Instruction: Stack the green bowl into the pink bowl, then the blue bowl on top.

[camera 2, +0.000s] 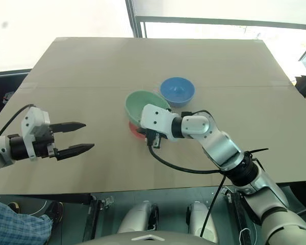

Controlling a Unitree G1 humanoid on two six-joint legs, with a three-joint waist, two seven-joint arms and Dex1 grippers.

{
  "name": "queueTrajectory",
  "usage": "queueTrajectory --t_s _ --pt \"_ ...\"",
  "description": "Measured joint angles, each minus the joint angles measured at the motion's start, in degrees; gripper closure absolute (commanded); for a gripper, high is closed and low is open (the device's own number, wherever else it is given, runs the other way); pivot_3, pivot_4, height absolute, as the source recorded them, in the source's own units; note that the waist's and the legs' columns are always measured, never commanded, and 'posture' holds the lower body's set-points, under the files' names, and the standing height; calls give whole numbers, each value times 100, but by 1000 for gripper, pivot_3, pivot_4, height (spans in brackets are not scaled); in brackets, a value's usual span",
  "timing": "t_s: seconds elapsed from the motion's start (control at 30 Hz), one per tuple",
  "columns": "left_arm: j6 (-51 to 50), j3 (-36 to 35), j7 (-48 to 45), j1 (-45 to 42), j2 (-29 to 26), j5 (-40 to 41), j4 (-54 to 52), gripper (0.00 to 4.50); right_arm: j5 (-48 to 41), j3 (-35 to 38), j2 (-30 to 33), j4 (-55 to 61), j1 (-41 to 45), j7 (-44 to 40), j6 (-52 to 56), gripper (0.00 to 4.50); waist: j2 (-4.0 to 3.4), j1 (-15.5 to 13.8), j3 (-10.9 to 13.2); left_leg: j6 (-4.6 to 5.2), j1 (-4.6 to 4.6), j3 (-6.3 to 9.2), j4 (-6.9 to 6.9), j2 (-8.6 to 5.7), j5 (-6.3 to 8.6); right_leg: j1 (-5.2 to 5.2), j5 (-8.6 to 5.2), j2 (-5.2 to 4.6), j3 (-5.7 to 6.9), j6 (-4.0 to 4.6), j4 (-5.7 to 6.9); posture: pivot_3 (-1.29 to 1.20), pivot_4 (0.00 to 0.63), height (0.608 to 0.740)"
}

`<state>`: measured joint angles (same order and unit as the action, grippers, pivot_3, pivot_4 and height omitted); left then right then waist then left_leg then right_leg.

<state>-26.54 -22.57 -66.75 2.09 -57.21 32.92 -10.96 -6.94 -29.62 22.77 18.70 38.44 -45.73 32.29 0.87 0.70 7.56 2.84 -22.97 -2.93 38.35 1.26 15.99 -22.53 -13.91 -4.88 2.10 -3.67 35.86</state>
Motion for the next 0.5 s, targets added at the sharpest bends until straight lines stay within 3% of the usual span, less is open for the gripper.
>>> queueTrajectory --t_s 0.07,0.3,0.5 --pt "0 0 0 0 0 0 0 0 -10 62 -26 1 2 -5 -27 1543 0 1 0 -2 2 0 0 0 -1 1 0 0 0 0 2 0 150 740" --pt "-3 1 2 -34 15 14 0 0 -217 555 -42 5 75 -12 161 1543 5 0 4 -3 2 0 -1 1 -2 0 0 0 0 0 2 0 150 740" --pt "-141 1 223 -487 354 344 -60 0 -466 1556 230 -696 1011 17 318 1543 7 -17 7 -3 4 5 -2 0 -2 4 1 0 3 1 3 0 150 740"
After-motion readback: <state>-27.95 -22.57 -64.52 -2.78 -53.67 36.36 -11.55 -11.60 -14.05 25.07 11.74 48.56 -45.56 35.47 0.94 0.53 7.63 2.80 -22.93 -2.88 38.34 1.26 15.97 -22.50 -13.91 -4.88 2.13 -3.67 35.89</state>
